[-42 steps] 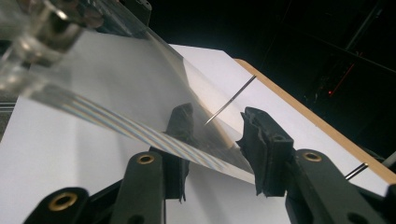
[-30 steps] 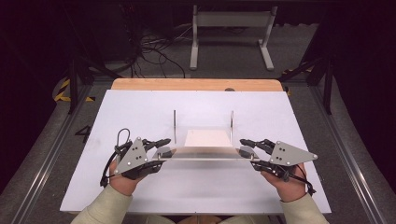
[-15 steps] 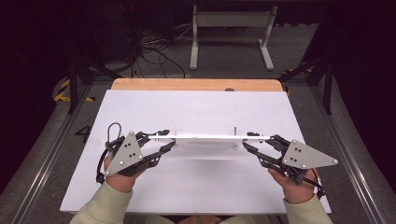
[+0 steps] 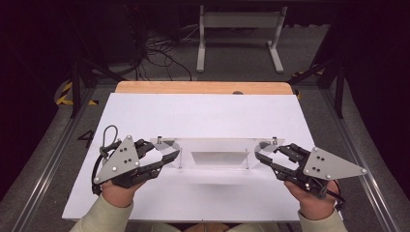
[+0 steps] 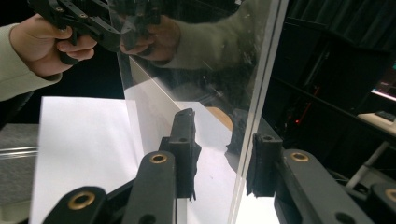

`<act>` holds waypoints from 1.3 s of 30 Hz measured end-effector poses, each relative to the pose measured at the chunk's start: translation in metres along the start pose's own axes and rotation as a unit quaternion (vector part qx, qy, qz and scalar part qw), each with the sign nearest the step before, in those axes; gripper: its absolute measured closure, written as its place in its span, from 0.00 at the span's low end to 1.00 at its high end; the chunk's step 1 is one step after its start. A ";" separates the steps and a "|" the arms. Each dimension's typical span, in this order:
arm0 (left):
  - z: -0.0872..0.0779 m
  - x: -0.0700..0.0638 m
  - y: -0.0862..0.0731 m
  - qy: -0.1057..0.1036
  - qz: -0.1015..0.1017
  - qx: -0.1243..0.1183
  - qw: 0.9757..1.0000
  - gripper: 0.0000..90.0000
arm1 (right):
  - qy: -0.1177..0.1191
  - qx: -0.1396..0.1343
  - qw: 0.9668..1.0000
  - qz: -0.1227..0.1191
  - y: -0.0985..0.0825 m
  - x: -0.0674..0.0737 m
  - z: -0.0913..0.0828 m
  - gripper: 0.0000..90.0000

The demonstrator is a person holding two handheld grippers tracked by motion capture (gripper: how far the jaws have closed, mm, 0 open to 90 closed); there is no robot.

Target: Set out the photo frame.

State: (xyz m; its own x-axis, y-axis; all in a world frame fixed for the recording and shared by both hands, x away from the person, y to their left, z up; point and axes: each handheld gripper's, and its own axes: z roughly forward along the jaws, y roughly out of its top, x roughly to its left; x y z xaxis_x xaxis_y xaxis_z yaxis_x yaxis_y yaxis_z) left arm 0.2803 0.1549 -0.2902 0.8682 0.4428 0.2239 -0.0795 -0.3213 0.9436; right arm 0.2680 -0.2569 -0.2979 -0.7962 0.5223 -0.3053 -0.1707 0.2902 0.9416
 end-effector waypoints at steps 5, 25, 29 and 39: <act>-0.009 -0.006 0.010 -0.010 -0.011 0.013 1.000 0.74 | 0.011 0.010 1.000 0.023 0.009 0.005 -0.006 0.75; 0.002 -0.006 0.010 -0.003 -0.038 0.031 0.999 0.69 | 0.015 -0.002 0.996 0.092 0.000 -0.001 -0.005 0.71; 0.004 0.001 0.002 0.007 -0.061 0.020 0.998 0.56 | 0.000 -0.013 0.996 0.087 -0.004 -0.001 -0.003 0.68; 0.002 0.019 -0.023 0.026 -0.117 0.031 0.992 0.38 | -0.023 -0.009 0.995 0.096 -0.021 -0.013 0.018 0.54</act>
State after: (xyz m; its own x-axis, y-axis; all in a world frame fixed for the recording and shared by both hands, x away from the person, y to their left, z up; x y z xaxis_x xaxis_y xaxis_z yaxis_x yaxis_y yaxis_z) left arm 0.2998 0.1695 -0.3077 0.8327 0.5536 0.0144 0.1524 -0.2542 0.9551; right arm 0.2929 -0.2553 -0.3163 -0.7879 0.6031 -0.1245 -0.0282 0.1666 0.9856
